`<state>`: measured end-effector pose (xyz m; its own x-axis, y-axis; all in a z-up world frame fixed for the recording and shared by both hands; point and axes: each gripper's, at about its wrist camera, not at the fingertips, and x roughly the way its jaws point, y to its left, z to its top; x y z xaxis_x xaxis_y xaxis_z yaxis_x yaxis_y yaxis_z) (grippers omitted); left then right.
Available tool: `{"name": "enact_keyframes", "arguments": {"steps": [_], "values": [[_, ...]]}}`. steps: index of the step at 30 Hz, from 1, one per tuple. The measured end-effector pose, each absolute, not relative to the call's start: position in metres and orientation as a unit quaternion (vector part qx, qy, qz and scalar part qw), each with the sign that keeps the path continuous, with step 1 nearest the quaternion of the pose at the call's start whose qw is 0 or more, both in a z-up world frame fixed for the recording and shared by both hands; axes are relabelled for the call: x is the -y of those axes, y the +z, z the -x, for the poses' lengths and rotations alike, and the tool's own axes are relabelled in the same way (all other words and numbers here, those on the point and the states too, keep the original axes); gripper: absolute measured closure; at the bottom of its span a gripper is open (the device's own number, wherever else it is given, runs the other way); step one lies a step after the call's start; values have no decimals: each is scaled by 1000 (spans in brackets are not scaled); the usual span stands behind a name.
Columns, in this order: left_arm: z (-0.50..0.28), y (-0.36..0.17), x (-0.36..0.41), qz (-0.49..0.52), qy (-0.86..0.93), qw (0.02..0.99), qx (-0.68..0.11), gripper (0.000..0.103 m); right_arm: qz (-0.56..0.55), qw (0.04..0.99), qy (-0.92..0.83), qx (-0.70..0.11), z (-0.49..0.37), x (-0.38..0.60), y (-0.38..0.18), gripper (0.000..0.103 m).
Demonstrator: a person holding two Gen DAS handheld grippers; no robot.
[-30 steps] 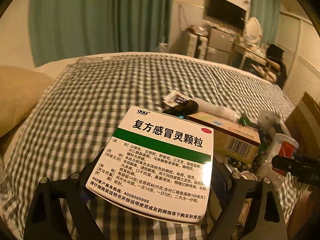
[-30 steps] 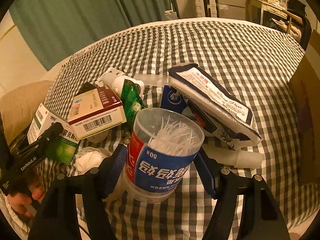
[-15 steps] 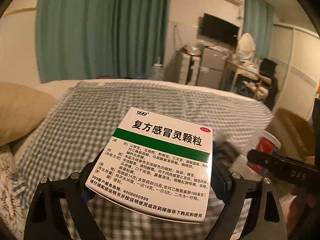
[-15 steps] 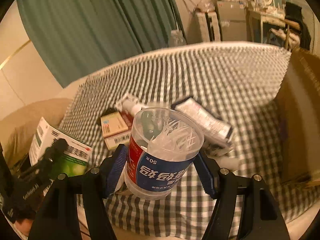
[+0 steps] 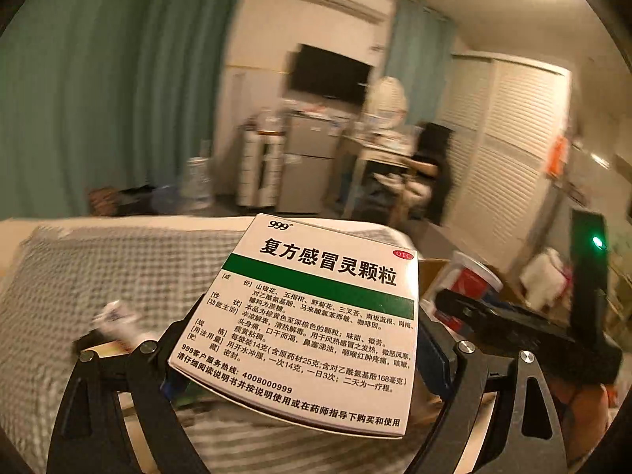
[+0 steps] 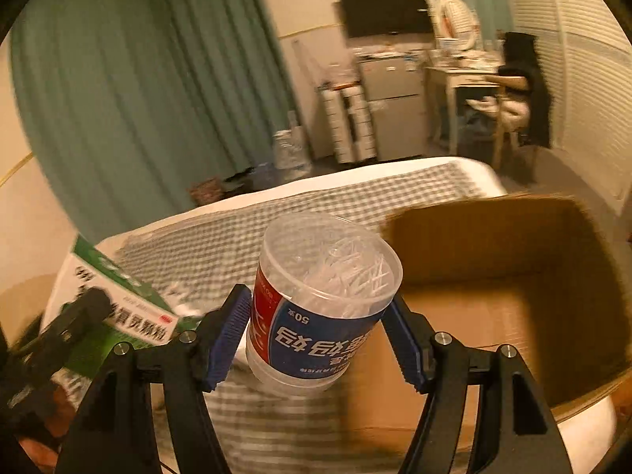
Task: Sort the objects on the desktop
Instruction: 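Lift the swab tub with the right gripper while left lifts the medicine box toward the cardboard box, then release the swab tub and medicine box into the cardboard box with both grippers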
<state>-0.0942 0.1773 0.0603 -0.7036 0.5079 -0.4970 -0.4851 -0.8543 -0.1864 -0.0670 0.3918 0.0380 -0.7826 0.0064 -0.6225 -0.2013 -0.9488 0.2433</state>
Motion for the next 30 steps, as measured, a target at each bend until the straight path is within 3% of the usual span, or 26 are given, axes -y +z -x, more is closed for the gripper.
{"name": "enact_keyframes", "arguments": {"steps": [5,12,14,15,16,18,30], "values": [[94,49,-257,295,896,332,14,11,353,101,915,-165,66,-465,29,41],[98,20,-325,312,883,350,-9,12,390,138,895,-168,67,-508,-4,41],[95,17,-335,309,882,356,-23,11,383,154,893,-180,60,-516,-10,37],[95,14,-337,316,879,356,-24,8,375,162,893,-190,57,-520,-11,26],[97,12,-339,323,877,355,-24,6,365,164,894,-203,53,-525,-10,23],[98,12,-341,328,876,352,-21,0,354,164,896,-213,51,-529,-6,23],[92,66,-293,304,885,349,48,0,307,169,917,-192,30,-493,33,23]]}}
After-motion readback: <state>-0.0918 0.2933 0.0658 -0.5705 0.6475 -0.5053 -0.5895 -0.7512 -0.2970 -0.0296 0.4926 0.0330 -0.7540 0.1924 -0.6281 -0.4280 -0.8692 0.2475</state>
